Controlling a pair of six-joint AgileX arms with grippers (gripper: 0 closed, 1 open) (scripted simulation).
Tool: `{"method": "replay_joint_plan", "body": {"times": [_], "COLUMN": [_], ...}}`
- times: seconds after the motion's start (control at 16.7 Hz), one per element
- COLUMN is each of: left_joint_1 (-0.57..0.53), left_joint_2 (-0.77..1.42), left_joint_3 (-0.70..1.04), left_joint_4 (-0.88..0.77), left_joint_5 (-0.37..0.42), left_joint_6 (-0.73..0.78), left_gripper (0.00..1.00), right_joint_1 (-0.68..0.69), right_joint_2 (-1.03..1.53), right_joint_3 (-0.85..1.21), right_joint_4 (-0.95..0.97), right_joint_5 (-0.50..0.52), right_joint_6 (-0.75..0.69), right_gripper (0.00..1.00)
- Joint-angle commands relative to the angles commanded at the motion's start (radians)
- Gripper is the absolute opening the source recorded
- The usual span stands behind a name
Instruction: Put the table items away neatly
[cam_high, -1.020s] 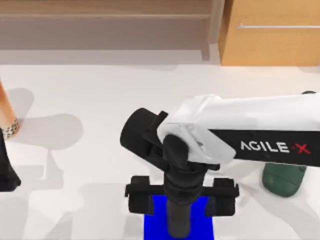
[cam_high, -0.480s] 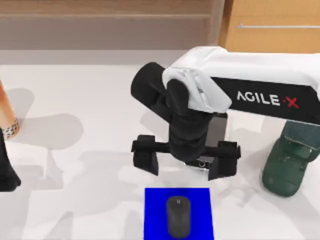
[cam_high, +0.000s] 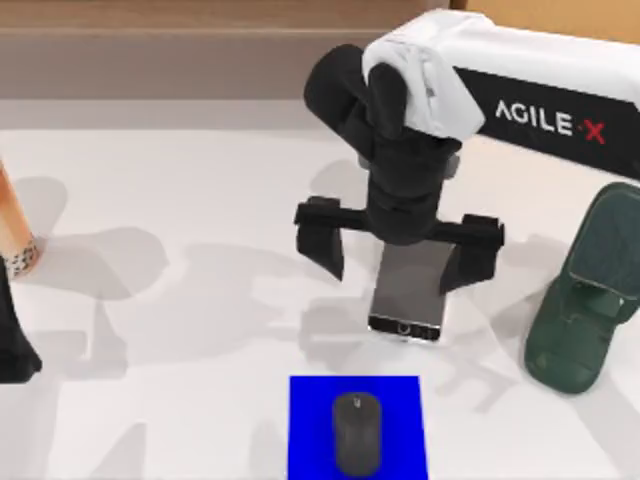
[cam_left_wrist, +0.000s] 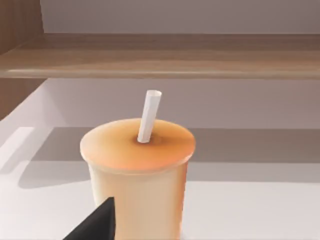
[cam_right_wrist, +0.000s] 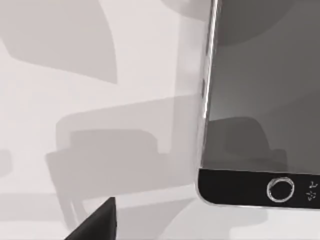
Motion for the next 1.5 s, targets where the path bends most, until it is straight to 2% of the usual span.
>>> {"method": "replay_joint_plan", "body": {"times": [0.3,0.6,1.08,1.38,1.5], "left_joint_1": [0.000,0.000,0.000,0.000,0.000], "left_joint_2": [0.000,0.000,0.000,0.000,0.000], "left_joint_3": [0.000,0.000,0.000,0.000,0.000], "left_joint_4": [0.000,0.000,0.000,0.000,0.000], "left_joint_5": [0.000,0.000,0.000,0.000,0.000], "left_joint_6": [0.000,0.000,0.000,0.000,0.000], "left_gripper": [1.00,1.00,1.00,1.00,1.00], "right_joint_1": [-0.100,-0.098,-0.101,-0.100,-0.100], "right_joint_2": [0.053,0.051,0.112,0.120,0.120], "right_joint_3": [0.132,0.129,-0.021,-0.037,-0.037], "right_joint_4": [-0.076,-0.073,0.138,0.159,0.159], "right_joint_5": [-0.001,0.000,0.000,0.000,0.000], "right_joint_6": [-0.047,-0.047,-0.047,-0.047,-0.047], "right_gripper": [1.00,1.00,1.00,1.00,0.85]}}
